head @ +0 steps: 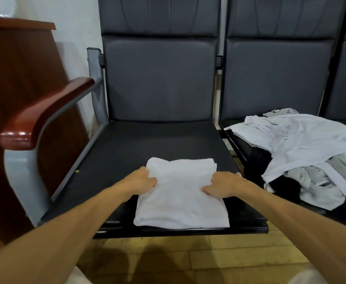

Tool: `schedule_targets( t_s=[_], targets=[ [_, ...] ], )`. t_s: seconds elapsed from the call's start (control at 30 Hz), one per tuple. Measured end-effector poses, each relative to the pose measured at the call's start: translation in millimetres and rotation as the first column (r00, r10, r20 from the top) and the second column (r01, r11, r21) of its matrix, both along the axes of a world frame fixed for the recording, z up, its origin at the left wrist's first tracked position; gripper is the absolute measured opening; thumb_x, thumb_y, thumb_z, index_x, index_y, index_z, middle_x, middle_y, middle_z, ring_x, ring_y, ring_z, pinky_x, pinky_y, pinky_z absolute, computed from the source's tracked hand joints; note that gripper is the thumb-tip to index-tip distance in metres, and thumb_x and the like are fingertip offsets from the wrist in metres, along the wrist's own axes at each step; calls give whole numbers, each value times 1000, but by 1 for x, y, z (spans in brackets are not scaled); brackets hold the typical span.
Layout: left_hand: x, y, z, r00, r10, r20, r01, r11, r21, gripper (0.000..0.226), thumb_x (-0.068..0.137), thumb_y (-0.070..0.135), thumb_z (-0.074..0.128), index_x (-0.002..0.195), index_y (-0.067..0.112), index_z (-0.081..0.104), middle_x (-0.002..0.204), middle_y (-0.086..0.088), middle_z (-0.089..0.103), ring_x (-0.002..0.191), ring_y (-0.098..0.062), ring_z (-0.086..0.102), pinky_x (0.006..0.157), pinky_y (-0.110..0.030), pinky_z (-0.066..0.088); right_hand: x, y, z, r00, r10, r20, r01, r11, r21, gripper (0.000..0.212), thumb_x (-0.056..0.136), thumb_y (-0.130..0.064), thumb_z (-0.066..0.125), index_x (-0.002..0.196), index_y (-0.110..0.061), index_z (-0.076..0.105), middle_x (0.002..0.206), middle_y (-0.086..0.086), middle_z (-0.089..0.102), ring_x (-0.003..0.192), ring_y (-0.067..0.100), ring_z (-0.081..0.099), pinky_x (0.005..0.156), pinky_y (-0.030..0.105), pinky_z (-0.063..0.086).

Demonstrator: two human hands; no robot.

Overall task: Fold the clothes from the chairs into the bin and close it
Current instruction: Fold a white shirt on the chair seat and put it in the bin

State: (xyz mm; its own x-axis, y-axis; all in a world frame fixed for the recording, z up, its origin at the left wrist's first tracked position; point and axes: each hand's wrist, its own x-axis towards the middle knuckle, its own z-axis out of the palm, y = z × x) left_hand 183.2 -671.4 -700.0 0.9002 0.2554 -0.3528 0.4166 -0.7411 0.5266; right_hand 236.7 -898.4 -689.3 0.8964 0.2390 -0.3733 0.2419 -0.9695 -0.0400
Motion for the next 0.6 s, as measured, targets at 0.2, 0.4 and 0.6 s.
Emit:
schedule_targets(
  t_s=[0.2,0.4,0.6],
  targets=[
    [-4,-10,14,915,402,-33,-355,764,-538,37,92,15,51,126,3,42,103,-11,54,90,-25,57,75,-35,52,-8,14,10,962,-161,-220,263,757,598,18,96,-27,42,79,-19,43,89,-1,48,78,14,48,60,24,37],
    [-26,-3,50,840,500,-213,-442,400,-803,23,84,9,62,105,3,58,107,-17,65,91,-33,62,80,-43,51,-25,30,41,926,-265,-269,368,477,798,16,95,-17,52,95,-4,60,102,14,62,87,27,60,74,33,48],
    [-74,28,106,798,601,47,-266,422,-866,32,97,27,56,126,14,51,114,-13,63,98,-30,62,82,-43,52,-65,68,100,928,-199,-315,367,341,866,21,91,-24,63,107,-11,60,105,9,63,93,25,61,88,40,51]
  ],
)
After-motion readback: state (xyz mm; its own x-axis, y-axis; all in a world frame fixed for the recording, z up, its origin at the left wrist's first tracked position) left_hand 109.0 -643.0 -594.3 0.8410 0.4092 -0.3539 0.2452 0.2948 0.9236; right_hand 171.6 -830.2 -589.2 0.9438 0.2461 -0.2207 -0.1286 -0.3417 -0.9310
